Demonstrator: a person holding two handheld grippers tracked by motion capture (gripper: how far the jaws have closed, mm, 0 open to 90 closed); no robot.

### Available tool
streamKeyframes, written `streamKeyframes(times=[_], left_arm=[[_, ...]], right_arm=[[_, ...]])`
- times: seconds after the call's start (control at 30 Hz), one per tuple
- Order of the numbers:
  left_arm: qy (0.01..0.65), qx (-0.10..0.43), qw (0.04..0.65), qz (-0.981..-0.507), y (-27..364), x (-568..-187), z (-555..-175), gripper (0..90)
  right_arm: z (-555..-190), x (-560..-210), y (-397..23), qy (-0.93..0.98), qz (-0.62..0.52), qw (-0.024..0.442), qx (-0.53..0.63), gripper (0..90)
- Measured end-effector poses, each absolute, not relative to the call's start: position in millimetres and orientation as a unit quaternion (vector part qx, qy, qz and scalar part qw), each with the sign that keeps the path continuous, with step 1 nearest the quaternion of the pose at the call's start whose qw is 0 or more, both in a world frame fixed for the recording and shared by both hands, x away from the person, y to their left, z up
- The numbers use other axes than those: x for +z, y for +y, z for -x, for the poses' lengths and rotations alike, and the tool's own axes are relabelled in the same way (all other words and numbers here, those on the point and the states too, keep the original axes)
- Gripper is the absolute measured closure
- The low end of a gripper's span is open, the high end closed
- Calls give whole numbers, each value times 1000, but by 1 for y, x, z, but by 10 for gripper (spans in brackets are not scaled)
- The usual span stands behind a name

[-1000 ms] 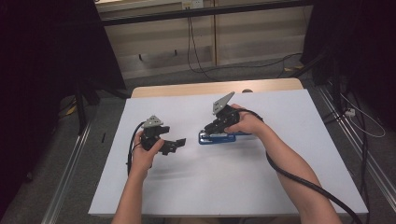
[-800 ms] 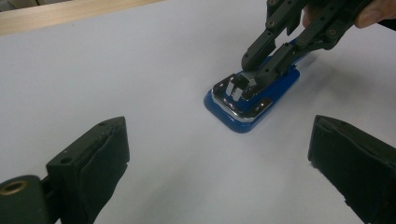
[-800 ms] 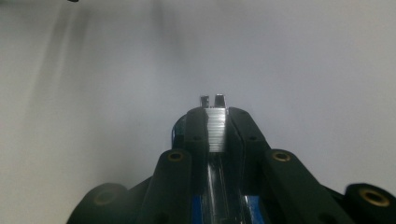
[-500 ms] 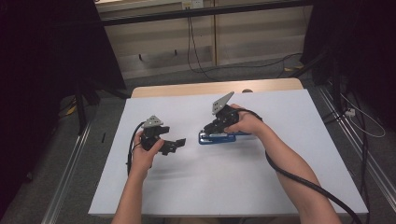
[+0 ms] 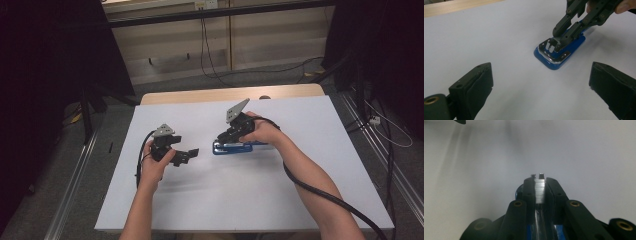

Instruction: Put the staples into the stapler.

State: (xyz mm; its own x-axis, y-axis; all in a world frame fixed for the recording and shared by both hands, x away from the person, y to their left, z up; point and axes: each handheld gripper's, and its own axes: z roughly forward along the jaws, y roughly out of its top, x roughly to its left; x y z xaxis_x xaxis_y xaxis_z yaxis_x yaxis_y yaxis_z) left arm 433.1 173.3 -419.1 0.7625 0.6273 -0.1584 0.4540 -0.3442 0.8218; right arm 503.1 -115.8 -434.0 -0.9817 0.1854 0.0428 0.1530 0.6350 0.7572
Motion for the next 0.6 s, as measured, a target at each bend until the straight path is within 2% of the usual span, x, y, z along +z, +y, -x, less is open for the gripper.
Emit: streamKeyframes(times=[0.6], left_arm=[[332,93,465,-815,175,-419,-433,55]], right_arm=[[-502,-432,-117,906,-81,12,415,793]])
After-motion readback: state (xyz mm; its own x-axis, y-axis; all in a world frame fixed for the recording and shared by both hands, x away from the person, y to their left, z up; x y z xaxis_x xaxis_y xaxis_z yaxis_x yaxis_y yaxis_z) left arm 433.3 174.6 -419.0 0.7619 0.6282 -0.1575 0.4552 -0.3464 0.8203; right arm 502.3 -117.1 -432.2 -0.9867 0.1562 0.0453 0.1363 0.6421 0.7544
